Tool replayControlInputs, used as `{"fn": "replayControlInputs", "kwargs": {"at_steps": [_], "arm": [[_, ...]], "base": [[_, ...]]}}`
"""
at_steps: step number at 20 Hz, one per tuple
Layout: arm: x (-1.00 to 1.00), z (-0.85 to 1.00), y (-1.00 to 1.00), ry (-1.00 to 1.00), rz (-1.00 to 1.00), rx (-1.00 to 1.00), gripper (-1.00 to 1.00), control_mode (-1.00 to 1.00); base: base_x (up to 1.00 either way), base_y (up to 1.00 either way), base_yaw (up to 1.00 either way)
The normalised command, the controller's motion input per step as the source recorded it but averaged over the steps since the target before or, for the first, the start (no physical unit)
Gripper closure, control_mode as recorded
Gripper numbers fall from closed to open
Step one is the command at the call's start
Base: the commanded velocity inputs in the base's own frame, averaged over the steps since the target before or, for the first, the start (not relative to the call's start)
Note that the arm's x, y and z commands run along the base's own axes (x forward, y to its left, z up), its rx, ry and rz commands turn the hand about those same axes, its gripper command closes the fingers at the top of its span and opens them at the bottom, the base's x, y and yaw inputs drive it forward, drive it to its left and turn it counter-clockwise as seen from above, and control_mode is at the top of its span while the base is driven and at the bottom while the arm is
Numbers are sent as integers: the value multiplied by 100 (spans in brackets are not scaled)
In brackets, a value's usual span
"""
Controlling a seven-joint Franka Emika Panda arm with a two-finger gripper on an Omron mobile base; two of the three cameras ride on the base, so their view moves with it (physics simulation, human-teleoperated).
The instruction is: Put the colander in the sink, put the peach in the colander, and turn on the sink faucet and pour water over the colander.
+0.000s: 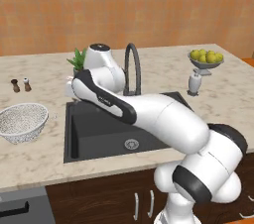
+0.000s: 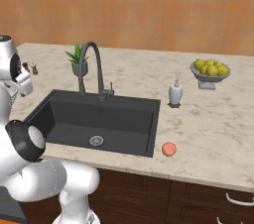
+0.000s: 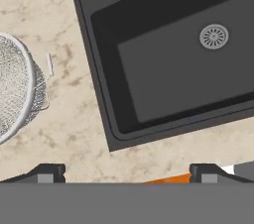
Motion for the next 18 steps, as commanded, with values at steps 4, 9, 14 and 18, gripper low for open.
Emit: {"fn": "replayControlInputs", "kwargs": {"at_steps": [4, 9, 14, 18], "arm": [[17, -14, 52, 0, -1, 6, -100, -100], [18, -7, 40, 0, 0, 9, -100, -100], [24, -1, 36, 0, 0, 9, -100, -100], [26, 0, 29, 0, 0, 7, -100, -100]], "base": [[0, 0, 0], [0, 0, 0], [0, 0, 0], [0, 0, 0]]}}
